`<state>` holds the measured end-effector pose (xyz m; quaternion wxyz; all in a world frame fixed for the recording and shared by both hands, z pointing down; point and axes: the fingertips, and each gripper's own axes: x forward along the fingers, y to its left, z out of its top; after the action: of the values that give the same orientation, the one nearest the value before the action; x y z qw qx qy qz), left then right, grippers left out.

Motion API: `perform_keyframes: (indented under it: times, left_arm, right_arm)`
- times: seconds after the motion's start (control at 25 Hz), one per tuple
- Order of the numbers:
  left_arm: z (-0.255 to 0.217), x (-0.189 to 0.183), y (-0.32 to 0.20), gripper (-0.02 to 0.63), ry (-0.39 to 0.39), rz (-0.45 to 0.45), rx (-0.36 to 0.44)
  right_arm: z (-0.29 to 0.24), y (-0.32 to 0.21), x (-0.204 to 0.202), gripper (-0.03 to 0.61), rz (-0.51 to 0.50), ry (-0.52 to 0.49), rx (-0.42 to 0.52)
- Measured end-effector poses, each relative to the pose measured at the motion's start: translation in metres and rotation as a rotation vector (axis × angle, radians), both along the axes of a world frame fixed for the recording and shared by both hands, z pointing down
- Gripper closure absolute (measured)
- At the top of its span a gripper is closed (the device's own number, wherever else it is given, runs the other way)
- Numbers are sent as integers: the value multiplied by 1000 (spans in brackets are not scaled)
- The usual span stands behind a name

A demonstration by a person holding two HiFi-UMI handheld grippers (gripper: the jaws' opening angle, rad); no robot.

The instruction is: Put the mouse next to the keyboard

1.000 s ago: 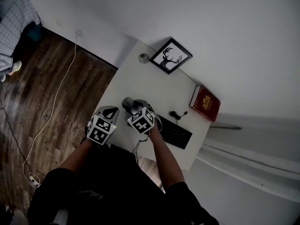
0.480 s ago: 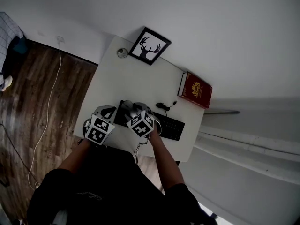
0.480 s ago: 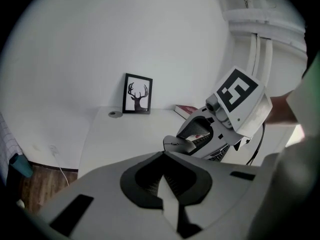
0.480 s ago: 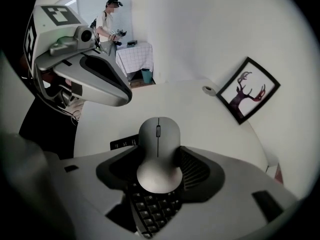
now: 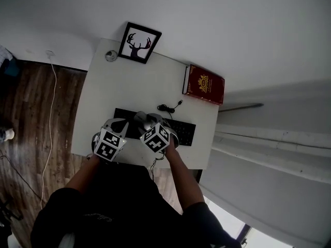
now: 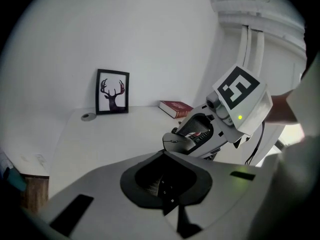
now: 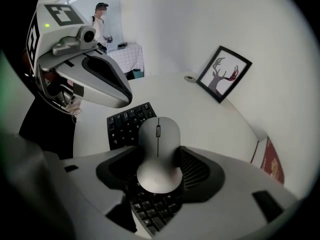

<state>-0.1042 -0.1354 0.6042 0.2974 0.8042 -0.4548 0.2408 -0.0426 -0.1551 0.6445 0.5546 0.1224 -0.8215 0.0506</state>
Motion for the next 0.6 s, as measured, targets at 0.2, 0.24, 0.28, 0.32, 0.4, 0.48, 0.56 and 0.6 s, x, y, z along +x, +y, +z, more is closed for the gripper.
perform_keyframes:
  times: [0.2,0.24,0.28,0.32,0.4,0.48,0.56,0.6]
  left_arm:
    - [-2,31,-10,611,-13,36,-3]
    - [-1,38,-11,611,-14,41,-6]
    - [-1,45,-13,611,-16,48,-8]
    - [-1,52,-15,611,-19,55,-9]
    - [-1,68,-18,611,-25,71,-10]
    - [-2,85,-21,611,-34,91,-7]
    - [-2,104,-25,611,-45,113,-3]
    - [-2,113,-26,611,-46,120,-5]
  right_arm:
    - [-4,-6,24,310,24,-28,6]
    - [-4,-7,30,310,29,-31,7]
    - [-4,-8,37,310,35,-33,8]
    - [-4,-10,45,310,42,-35,8]
    - [-4,-12,62,310,55,-37,6]
    - [-4,-13,78,310,66,-40,4]
    - [-4,-14,96,310,76,-44,3]
    - [-4,-15,105,310,81,-45,2]
